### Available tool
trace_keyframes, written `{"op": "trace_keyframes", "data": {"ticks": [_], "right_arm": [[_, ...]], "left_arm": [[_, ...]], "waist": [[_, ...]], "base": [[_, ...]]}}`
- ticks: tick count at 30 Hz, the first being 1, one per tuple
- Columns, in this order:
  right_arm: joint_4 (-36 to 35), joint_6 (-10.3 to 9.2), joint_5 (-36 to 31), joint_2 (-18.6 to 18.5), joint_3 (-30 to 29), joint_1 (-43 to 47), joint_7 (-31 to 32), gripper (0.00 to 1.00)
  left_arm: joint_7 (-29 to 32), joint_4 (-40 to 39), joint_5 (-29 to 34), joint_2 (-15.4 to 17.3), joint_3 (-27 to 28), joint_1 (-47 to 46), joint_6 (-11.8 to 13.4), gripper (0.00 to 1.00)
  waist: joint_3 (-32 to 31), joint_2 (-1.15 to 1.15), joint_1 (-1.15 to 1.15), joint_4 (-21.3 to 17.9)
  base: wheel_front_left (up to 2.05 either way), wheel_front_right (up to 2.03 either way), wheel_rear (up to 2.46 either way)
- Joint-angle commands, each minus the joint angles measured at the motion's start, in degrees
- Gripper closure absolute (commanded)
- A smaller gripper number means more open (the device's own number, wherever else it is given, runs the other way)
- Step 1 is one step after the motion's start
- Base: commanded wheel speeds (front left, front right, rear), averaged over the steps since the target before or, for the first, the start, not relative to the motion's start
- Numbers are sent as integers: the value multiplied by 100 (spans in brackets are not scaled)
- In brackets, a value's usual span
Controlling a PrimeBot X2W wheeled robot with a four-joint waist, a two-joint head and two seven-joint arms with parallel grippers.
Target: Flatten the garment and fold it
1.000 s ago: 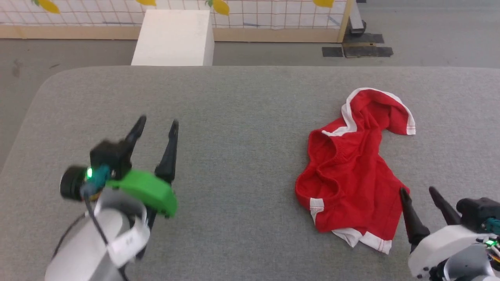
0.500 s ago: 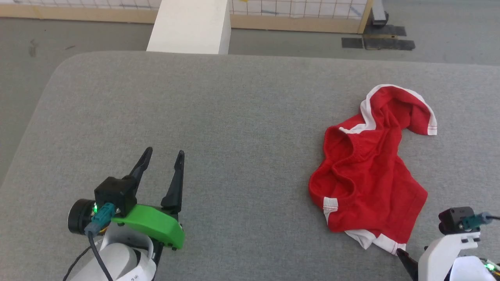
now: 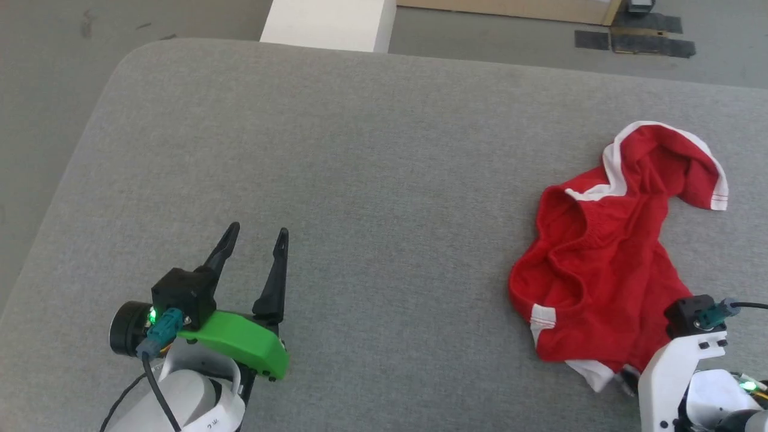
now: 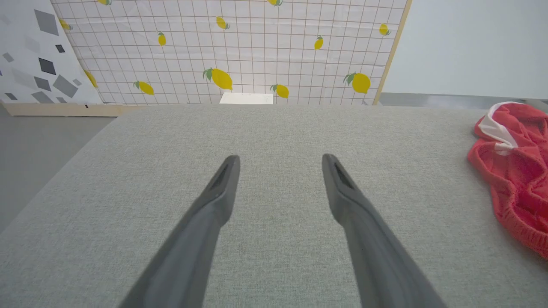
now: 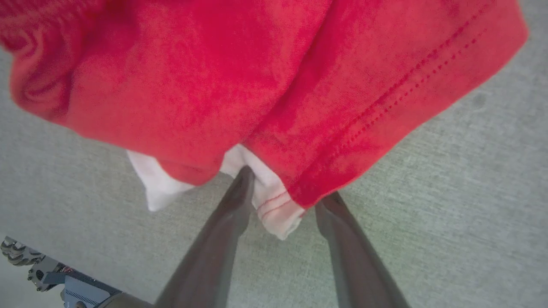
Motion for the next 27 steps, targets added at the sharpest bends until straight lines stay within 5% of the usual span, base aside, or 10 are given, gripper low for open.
{"op": "trace_keyframes", "data": {"ticks": [1, 16, 23, 24, 25, 27], "right_arm": [[197, -8, -57, -2, 97, -5, -70, 100], [274, -8, 66, -1394, -570, -165, -437, 100], [883, -8, -122, -1397, -771, -49, -853, 100], [938, -8, -167, -1323, -773, -80, -1003, 63], [971, -8, -203, -1266, -756, -114, -1134, 0], [983, -8, -216, -1147, -685, -213, -1452, 0]], "left_arm": [[-30, 31, 12, -20, 4, -98, -14, 0], [3, 86, -49, -183, -121, -122, -41, 0], [9, 84, -48, -208, -159, -163, -54, 0], [12, 84, -52, -211, -159, -174, -53, 0], [14, 83, -55, -211, -157, -181, -54, 0], [16, 86, -64, -204, -155, -192, -65, 0]], "waist": [[22, 0, 0, 31], [-201, 0, 0, -455], [-142, 0, 0, -499], [-142, 0, 0, -509], [-147, 0, 0, -523], [-178, 0, 0, -566]], "base": [[0, 0, 0], [0, 0, 0], [0, 0, 0], [0, 0, 0], [0, 0, 0], [0, 0, 0]]}}
